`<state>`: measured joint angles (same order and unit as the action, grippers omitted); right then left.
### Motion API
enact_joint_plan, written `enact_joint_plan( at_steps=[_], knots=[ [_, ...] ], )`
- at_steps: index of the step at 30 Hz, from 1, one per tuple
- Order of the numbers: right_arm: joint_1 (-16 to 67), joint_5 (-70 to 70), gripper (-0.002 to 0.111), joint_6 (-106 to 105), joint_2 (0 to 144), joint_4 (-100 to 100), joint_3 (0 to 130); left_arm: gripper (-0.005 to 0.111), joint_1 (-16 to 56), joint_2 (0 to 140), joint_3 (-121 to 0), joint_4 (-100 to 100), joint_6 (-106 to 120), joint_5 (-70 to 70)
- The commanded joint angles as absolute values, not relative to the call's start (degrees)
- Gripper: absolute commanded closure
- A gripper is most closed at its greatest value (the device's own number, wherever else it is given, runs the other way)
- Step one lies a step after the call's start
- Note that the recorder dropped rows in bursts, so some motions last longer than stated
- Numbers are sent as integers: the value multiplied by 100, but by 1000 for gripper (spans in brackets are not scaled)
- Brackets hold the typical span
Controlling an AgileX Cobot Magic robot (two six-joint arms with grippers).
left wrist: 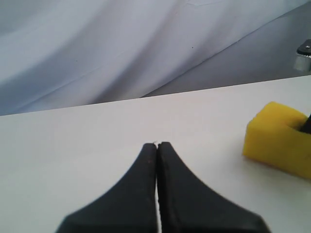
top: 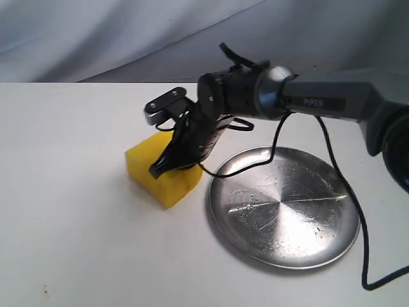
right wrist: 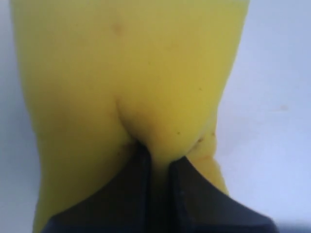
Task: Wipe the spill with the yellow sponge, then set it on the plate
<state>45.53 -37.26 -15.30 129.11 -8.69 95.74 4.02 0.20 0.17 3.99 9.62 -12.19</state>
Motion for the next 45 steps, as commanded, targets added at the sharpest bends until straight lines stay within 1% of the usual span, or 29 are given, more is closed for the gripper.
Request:
enact_joint_plan(
  at_steps=[1,3,6,17,21,26,31,34,37,40,44,45],
  knots=[
    [5340,-4124,108,-1974,12975,-1204,9543,107,395,0,0,394,915,-1177],
    [5568,-4091,108,-2040,12975,-995,9543,107,395,0,0,394,915,-1177],
    [5564,-3867,108,-1691,12975,-600,9543,107,395,0,0,394,915,-1177],
    [4249,-3731,108,241,13153,1275,9543,107,395,0,0,394,915,-1177],
    [4118,-3804,108,261,13182,1372,9655,107,395,0,0,394,915,-1177],
    [4501,-4374,108,-314,13420,1240,10134,107,395,0,0,394,915,-1177],
    [5390,-5193,108,-1135,13639,1028,10579,107,395,0,0,394,915,-1177],
    [5892,-5352,108,-1362,13596,682,10579,107,395,0,0,394,915,-1177],
    [6208,-5480,108,-1641,13554,491,10579,107,395,0,0,394,915,-1177],
    [6265,-5470,108,-1602,13554,598,10579,107,395,0,0,394,915,-1177],
    [5793,-5213,108,-977,13554,1242,10579,107,395,0,0,394,915,-1177],
    [5561,-5063,108,-691,13554,1486,10579,107,395,0,0,394,915,-1177]
  ],
)
